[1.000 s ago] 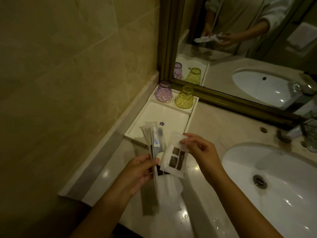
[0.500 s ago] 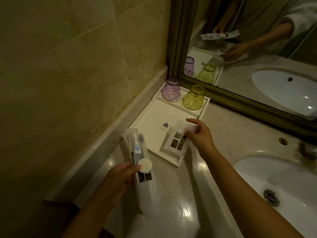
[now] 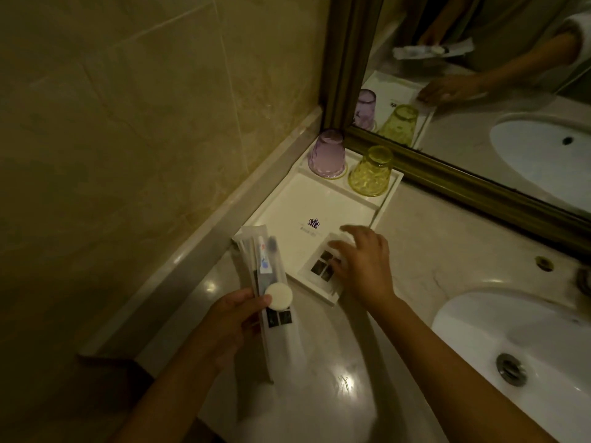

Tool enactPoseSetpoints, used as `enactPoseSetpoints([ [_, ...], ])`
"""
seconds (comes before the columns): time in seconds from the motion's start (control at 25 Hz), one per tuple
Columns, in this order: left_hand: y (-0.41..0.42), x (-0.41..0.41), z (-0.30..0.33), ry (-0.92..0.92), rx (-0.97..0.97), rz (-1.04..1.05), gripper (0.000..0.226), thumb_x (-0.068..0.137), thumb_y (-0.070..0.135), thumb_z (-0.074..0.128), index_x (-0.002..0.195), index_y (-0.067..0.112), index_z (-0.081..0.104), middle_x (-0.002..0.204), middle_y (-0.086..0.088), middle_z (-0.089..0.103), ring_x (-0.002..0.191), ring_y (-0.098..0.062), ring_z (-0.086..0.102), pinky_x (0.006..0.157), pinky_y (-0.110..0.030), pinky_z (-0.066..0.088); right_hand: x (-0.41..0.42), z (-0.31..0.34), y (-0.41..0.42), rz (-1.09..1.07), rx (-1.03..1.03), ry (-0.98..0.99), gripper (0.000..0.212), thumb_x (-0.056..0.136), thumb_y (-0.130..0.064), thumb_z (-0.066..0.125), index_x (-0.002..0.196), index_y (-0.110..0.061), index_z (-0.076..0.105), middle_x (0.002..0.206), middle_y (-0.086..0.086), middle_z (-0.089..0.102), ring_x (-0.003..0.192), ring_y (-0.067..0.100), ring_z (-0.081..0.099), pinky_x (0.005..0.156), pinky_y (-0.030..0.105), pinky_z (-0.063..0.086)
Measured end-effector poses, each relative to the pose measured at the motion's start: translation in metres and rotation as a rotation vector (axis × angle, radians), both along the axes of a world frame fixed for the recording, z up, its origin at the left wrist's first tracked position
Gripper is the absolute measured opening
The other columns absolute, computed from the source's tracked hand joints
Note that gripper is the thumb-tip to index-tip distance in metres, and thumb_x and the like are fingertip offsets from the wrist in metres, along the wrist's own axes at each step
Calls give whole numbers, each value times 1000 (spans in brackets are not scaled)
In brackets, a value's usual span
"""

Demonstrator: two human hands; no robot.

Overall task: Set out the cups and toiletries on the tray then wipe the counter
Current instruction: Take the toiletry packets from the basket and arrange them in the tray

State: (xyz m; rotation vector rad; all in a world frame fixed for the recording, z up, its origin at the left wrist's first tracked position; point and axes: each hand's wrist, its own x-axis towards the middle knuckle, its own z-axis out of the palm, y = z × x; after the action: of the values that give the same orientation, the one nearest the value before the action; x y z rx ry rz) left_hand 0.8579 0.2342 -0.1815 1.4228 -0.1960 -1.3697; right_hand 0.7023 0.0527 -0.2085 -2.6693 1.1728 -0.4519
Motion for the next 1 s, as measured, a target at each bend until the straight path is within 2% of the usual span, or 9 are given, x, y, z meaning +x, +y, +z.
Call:
enactPoseSetpoints([
  [0.16,0,-3,1,13,-12,12,38,64,19,67,100,9,66,88,-13,73,87,-26,66,78,-38,51,-2,-8,12,34,100,85,29,81,-34,62,108,-22,67,114,0,67,109,21,54,105,46,19],
  [0.36,-3,-6,2,-3,0,33,23,80,8,60,102,5,65,96,-19,69,89,-29,63,80,-39,48,-8,-2,22,38,104,76,37,85,-34,58,121,-22,58,128,1,58,122,18,48,114,48,4],
  [0.44,-5,-7,3,-23,7,30,20,82,8,59,101,5,65,94,-18,69,88,-29,64,81,-41,49,-7,11,30,-2,95,-69,40,81,-33,65,119,-20,59,126,5,59,119,20,50,111,49,19],
  [0.52,-9,-8,5,-46,5,15,18,83,8,59,100,7,65,95,-17,71,90,-30,65,84,-43,51,-1,32,44,-6,378,-379,31,77,-33,69,105,-21,66,103,-2,67,95,7,60,90,32,46],
  [0.6,-12,-8,7,-89,-8,-6,17,83,9,61,99,9,66,91,-14,73,87,-28,69,79,-39,56,6,48,59,38,713,-477,18,74,-32,72,91,-25,69,81,-14,66,75,-2,59,69,13,47],
  [0.68,-15,-10,7,-100,-34,-14,17,82,9,62,98,10,66,86,-10,76,81,-24,72,68,-31,59,10,52,66,17,819,-418,12,72,-24,75,82,-24,69,72,-15,62,67,-3,57,61,9,47],
  [0.8,-17,-13,7,-80,-75,-32,18,79,11,64,97,13,67,82,-5,77,75,-18,73,58,-24,57,9,60,62,-77,1018,-480,10,74,-14,74,78,-21,68,72,-7,65,64,2,62,59,11,50],
  [0.88,-18,-14,6,-70,-100,-51,28,71,16,69,99,14,67,85,-5,76,78,-19,73,58,-24,56,7,60,56,-130,1199,-569,9,76,-10,72,80,-18,70,73,-1,68,62,2,64,56,11,50],
  [1.0,-23,-14,4,-39,-117,-33,36,65,15,71,101,12,68,90,-8,76,82,-22,72,61,-25,56,7,58,48,-156,1334,-618,8,77,-6,70,82,-12,70,74,4,69,64,9,64,61,17,53],
])
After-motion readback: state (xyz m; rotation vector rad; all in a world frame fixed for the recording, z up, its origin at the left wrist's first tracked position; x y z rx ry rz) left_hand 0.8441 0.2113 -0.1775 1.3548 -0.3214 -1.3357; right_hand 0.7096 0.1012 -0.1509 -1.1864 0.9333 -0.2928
